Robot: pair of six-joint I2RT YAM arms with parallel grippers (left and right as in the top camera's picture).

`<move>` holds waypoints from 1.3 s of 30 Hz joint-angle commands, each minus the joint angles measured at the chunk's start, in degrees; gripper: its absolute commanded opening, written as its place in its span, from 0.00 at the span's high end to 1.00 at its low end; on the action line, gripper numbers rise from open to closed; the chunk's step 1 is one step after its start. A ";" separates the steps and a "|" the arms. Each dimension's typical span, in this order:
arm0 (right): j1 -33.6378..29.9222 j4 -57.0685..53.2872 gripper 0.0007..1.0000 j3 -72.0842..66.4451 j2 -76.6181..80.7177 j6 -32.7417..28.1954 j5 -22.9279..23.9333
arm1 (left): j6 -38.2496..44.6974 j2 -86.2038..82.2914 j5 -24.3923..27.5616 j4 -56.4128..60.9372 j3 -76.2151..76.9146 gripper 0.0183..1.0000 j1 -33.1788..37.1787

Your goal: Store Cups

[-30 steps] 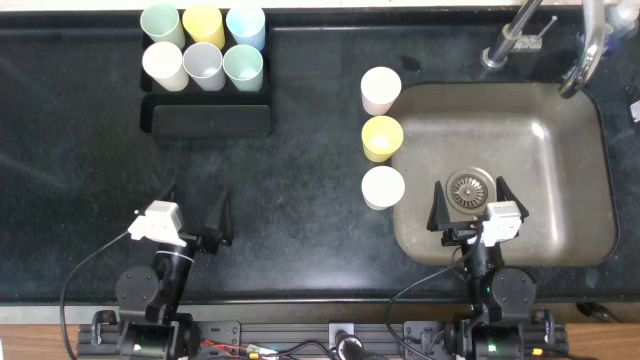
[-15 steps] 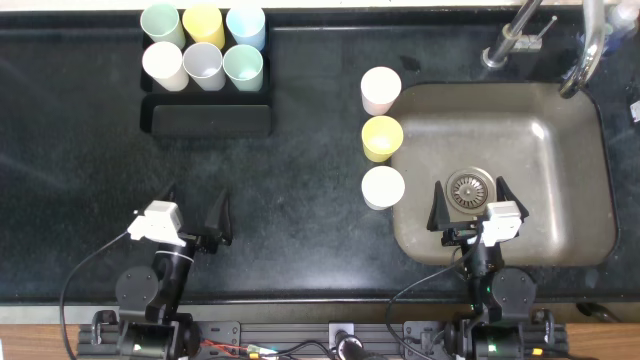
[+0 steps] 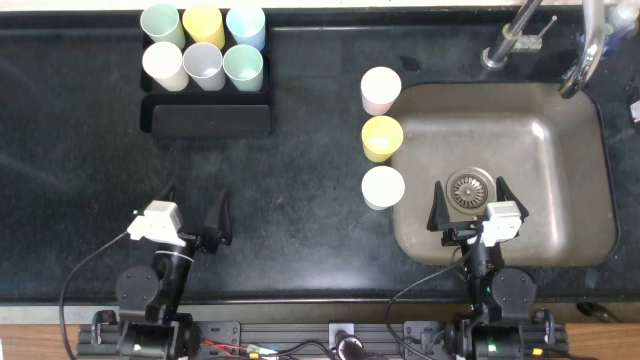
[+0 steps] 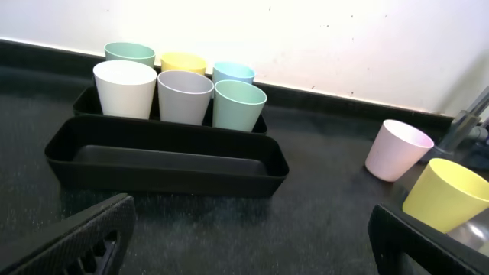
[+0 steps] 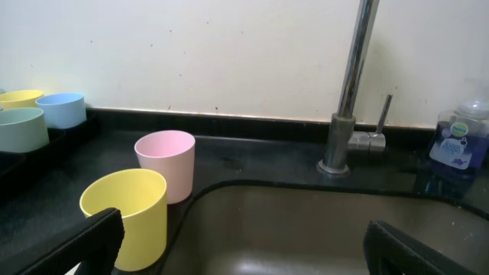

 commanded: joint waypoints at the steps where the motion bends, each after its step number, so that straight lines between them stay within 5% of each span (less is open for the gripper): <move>1: -0.07 0.26 0.00 -0.76 -0.63 0.15 -0.11 | -0.24 0.37 -0.68 -4.13 4.24 0.00 -0.17; 14: -0.07 0.26 0.00 -0.76 -0.63 0.15 -0.11 | -6.03 25.09 4.74 -9.25 23.85 0.00 -0.87; 24: -0.07 0.26 0.00 -0.76 -0.63 0.15 -0.11 | 0.28 55.63 1.20 -10.43 46.36 0.00 -15.47; 39: -0.07 0.26 0.00 -0.76 -0.63 0.15 -0.11 | 2.03 88.43 -3.80 -42.60 88.32 0.00 -23.69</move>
